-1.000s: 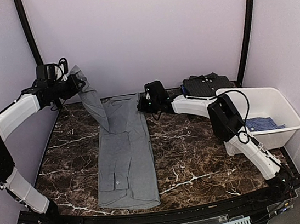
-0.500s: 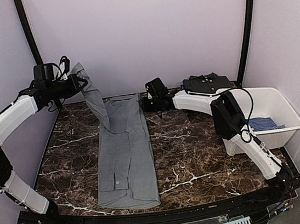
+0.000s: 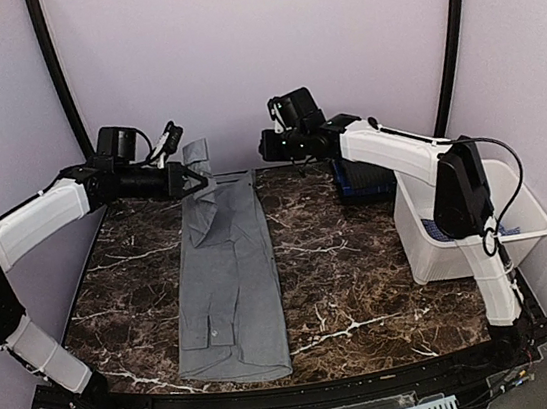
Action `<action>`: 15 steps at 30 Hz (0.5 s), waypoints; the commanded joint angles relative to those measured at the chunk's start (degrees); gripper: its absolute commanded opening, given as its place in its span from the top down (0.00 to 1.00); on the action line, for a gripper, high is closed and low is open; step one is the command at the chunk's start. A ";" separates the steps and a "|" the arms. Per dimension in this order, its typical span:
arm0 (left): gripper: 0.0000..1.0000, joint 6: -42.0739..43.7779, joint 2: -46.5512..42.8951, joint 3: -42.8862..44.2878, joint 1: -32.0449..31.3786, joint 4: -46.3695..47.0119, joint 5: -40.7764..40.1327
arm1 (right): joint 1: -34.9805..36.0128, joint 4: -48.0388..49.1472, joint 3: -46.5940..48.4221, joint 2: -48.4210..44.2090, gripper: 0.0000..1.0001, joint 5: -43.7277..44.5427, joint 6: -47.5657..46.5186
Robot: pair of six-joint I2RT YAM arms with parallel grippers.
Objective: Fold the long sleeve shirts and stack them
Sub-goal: Fold the sleeve of the rectangle-folded shirt.
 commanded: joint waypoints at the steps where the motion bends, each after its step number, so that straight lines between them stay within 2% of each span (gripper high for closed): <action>1: 0.96 4.12 1.13 -4.10 -2.75 -8.88 4.60 | 1.06 -1.99 -7.28 -4.68 0.79 1.65 -1.10; 8: 0.95 6.62 4.10 -6.27 -7.91 -15.82 3.53 | 2.76 -1.47 -17.11 -10.68 0.77 0.72 -1.50; 15: 0.95 9.17 9.73 -1.95 -13.73 -25.31 -4.87 | 4.14 -1.17 -21.53 -12.88 0.77 -1.19 -1.14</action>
